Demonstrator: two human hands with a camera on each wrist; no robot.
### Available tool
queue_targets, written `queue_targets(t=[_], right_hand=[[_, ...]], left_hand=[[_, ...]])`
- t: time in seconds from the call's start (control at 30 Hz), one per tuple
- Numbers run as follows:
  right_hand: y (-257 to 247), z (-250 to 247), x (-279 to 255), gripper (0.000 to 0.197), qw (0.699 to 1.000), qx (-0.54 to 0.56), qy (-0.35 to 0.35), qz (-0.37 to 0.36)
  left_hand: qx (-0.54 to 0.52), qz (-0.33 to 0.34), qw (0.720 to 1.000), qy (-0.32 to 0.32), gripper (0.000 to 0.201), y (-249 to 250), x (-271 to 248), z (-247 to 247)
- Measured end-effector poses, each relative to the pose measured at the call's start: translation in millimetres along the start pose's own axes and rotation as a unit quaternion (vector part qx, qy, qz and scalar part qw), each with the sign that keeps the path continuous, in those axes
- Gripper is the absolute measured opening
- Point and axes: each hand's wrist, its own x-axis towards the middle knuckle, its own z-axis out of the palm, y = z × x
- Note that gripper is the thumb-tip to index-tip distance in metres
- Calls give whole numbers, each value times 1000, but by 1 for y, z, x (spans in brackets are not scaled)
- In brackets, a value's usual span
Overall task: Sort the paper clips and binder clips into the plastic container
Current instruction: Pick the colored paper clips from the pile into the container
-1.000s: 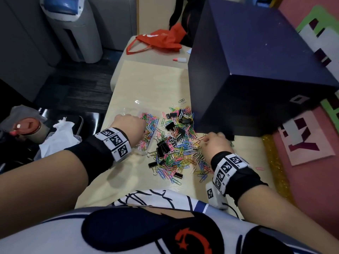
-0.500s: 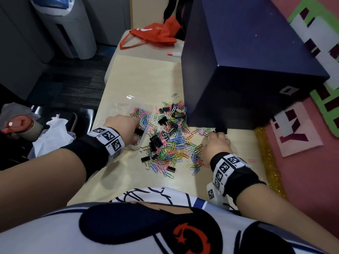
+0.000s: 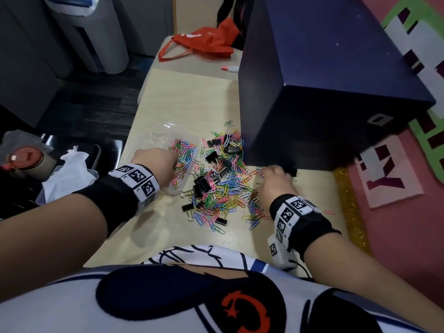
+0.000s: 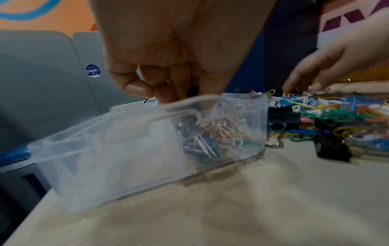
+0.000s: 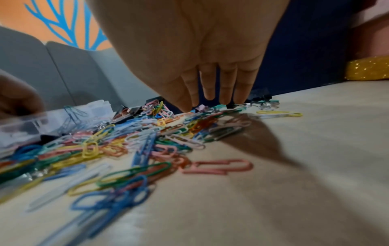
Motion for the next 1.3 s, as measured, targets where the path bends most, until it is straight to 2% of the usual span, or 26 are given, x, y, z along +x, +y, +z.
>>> queue_targets(t=[0.1, 0.23, 0.37, 0.47, 0.53, 0.63, 0.77, 0.93, 1.03, 1.13, 1.2, 1.3], right_hand=[[3, 3, 4, 50, 999, -26, -16, -27], [3, 7, 5, 47, 998, -36, 17, -47], [8, 8, 6, 38, 997, -16, 50, -58], [11, 6, 7, 27, 997, -11, 43, -60], [13, 5, 6, 30, 997, -3, 45, -60], [15, 7, 6, 40, 996, -7, 21, -82], [19, 9, 6, 34, 996, -11, -3, -83], [21, 6, 3, 19, 997, 40, 21, -69], [26, 4, 3, 24, 992, 86, 75, -49], [33, 5, 4, 36, 998, 33, 20, -40], [36, 7, 3, 34, 999, 16, -2, -48], [37, 8, 1, 26, 998, 11, 13, -61]], left_hand=[[-57, -2, 998, 18, 13, -3, -3, -4], [-130, -4, 991, 38, 19, -3, -5, -7], [-128, 8, 989, 66, 22, -1, -4, -10], [-91, 26, 993, 76, 18, 4, -3, -14], [-79, 32, 992, 88, 15, 7, -3, -17], [-101, 49, 989, 101, 21, 16, -4, -22], [-145, 78, 979, 121, 26, 36, -4, -32], [-159, 107, 977, 99, 18, 64, -1, -36], [-149, 120, 978, 82, 11, 76, 2, -32], [-141, 125, 979, 79, 8, 84, 9, -28], [-134, 116, 982, 69, 15, 88, 13, -26], [-96, 124, 985, 67, 31, 95, 12, -22]])
